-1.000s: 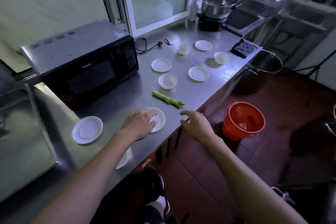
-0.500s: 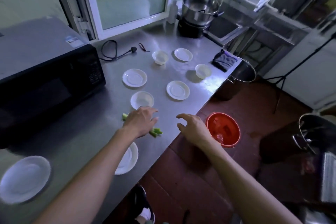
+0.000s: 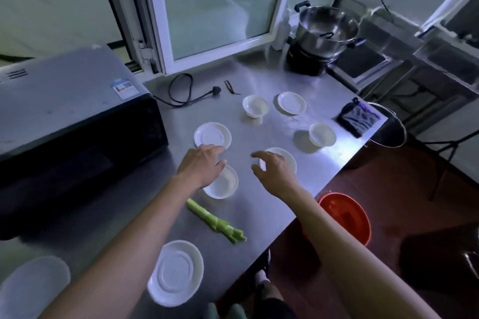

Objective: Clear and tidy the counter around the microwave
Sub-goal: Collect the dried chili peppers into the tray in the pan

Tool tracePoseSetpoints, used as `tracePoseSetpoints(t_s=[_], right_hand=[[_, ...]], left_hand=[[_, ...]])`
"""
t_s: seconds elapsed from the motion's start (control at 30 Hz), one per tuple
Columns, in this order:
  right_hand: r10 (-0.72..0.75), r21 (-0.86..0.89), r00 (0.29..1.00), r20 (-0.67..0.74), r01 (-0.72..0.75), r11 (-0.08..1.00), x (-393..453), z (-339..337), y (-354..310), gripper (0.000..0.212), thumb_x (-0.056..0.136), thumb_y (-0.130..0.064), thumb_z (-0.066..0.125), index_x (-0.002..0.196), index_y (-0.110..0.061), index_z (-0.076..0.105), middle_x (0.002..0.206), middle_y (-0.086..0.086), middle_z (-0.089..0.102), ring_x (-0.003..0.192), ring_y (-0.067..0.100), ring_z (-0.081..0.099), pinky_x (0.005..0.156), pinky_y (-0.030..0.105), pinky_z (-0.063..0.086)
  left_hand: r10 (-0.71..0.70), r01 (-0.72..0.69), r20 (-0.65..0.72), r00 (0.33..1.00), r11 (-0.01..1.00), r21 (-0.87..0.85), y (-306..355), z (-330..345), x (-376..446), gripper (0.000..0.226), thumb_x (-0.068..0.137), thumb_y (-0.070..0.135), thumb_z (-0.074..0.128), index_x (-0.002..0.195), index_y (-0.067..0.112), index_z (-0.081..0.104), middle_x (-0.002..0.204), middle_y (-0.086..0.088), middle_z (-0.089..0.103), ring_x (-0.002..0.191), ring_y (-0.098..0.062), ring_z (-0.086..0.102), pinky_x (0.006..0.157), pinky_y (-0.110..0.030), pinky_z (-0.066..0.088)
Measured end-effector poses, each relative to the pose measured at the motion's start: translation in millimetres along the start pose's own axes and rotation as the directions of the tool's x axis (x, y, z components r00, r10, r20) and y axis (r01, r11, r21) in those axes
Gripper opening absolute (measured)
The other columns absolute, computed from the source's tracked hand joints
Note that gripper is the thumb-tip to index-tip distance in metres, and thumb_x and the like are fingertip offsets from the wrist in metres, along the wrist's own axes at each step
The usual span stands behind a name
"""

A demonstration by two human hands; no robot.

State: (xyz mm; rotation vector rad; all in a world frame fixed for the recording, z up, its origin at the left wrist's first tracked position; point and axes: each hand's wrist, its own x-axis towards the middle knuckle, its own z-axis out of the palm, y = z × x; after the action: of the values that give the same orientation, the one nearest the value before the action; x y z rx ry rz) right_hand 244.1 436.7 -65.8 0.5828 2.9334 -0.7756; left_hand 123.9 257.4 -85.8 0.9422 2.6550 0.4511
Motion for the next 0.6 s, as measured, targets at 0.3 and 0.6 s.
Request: tracePoseSetpoints(t_s=[0.3,0.6], right_hand=[[-0.191,0.003,0.969,0.159,0.193,0.981,150.6,8.9,26.2,0.036,0.098,-0.026,0.059,0.132,-0.019,0.06,0.136,0.001,0.062,0.124,0.025,0.055,0.104,0.038,0.042],[-0.302,0.093,0.926,0.228,0.289,0.953,254.8,28.0,53.2,0.035,0.096,-0.023,0.061,0.131,-0.018,0.062,0.135,0.004,0.064,0.118,0.027,0.06,0.105,0.044,0.043]], left_hand=[[-0.249,0.248,0.024,0.968,0.968,0.023,-18.4,-7.4,84.0,0.049,0.1,0.04,0.047,0.146,0.025,0.042,0.152,0.004,0.044,0.135,-0.023,0.041,0.108,-0.039,0.036],[-0.397,0.398,0.043,0.917,0.917,-0.019,-15.6,2.9,162.0,0.045,0.099,0.037,0.05,0.142,0.025,0.048,0.144,0.004,0.052,0.13,-0.022,0.046,0.105,-0.04,0.039]])
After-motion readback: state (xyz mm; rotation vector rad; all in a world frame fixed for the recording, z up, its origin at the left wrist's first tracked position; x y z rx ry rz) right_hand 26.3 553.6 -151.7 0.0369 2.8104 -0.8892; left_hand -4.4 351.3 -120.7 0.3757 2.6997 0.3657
